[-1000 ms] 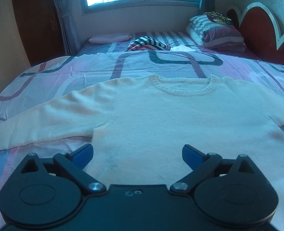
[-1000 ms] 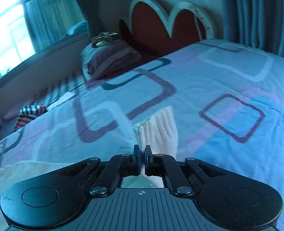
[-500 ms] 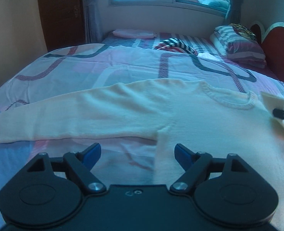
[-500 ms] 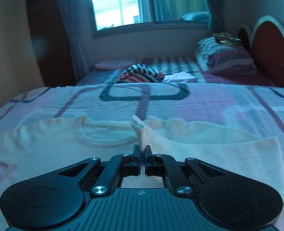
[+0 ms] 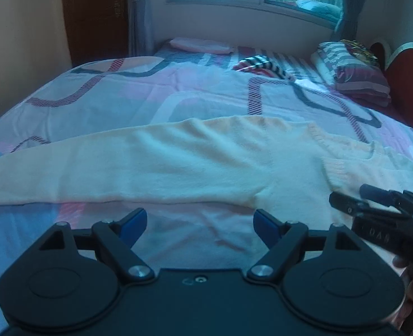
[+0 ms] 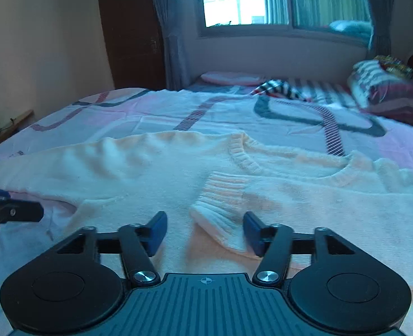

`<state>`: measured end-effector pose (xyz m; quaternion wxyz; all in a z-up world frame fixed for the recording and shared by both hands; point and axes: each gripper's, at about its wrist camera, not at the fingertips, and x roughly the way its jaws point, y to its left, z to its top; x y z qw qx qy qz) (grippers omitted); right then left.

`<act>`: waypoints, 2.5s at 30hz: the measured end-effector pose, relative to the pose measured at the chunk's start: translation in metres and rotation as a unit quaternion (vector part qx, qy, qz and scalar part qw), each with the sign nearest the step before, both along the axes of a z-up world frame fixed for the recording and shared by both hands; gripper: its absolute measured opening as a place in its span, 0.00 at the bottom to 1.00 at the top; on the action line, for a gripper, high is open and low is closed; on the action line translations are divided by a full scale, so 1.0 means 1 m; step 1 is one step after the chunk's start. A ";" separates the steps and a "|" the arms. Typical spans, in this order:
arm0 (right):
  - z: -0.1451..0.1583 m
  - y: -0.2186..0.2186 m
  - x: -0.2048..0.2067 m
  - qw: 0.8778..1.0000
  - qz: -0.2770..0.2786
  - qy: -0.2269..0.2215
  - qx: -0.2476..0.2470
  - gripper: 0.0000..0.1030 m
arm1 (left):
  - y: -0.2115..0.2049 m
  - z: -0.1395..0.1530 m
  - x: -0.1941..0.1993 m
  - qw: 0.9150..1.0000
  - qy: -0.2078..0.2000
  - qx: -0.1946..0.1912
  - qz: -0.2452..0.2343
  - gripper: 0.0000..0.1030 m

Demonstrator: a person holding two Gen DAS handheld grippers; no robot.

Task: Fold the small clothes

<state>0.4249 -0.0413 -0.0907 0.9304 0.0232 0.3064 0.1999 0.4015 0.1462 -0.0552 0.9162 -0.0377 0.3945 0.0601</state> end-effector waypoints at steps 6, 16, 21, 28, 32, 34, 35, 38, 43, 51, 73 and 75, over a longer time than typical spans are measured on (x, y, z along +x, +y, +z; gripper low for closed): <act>0.014 -0.076 -0.013 0.993 -0.111 0.004 0.050 0.30 | -0.054 -0.005 0.030 0.994 -0.004 -0.073 -0.078 0.60; 0.030 -0.216 -0.043 0.949 -0.304 0.016 0.077 0.30 | -0.104 -0.043 0.085 0.985 0.040 -0.141 -0.090 0.28; 0.025 -0.254 -0.053 0.931 -0.342 0.051 0.119 0.30 | -0.097 -0.029 0.086 0.985 0.011 -0.146 -0.093 0.06; 0.017 -0.239 -0.059 0.939 -0.314 0.058 0.129 0.30 | -0.059 -0.003 0.073 0.992 -0.021 -0.101 -0.078 0.06; 0.016 -0.232 -0.055 0.942 -0.304 0.057 0.128 0.30 | -0.051 -0.012 0.071 0.993 -0.006 -0.092 -0.077 0.06; 0.018 -0.233 -0.052 0.944 -0.300 0.056 0.124 0.30 | -0.048 -0.011 0.067 0.993 -0.016 -0.091 -0.070 0.06; 0.018 -0.233 -0.051 0.945 -0.298 0.055 0.122 0.30 | -0.047 -0.011 0.066 0.994 -0.018 -0.091 -0.065 0.06; 0.019 -0.231 -0.047 0.952 -0.278 0.052 0.119 0.29 | -0.044 -0.016 0.065 0.994 -0.015 -0.088 -0.063 0.06; 0.016 -0.214 -0.034 0.966 -0.239 0.052 0.084 0.05 | -0.047 -0.032 0.071 0.995 0.002 -0.072 -0.066 0.06; 0.020 -0.200 -0.017 0.974 -0.217 0.037 0.059 0.06 | -0.062 -0.017 0.058 0.996 -0.055 0.029 -0.062 0.69; -0.004 -0.242 0.103 0.970 -0.228 0.072 0.041 0.00 | -0.091 -0.044 0.096 0.992 -0.032 0.041 -0.119 0.68; -0.010 -0.245 0.111 0.969 -0.223 0.098 0.037 0.00 | -0.093 -0.047 0.098 0.991 -0.025 0.048 -0.123 0.69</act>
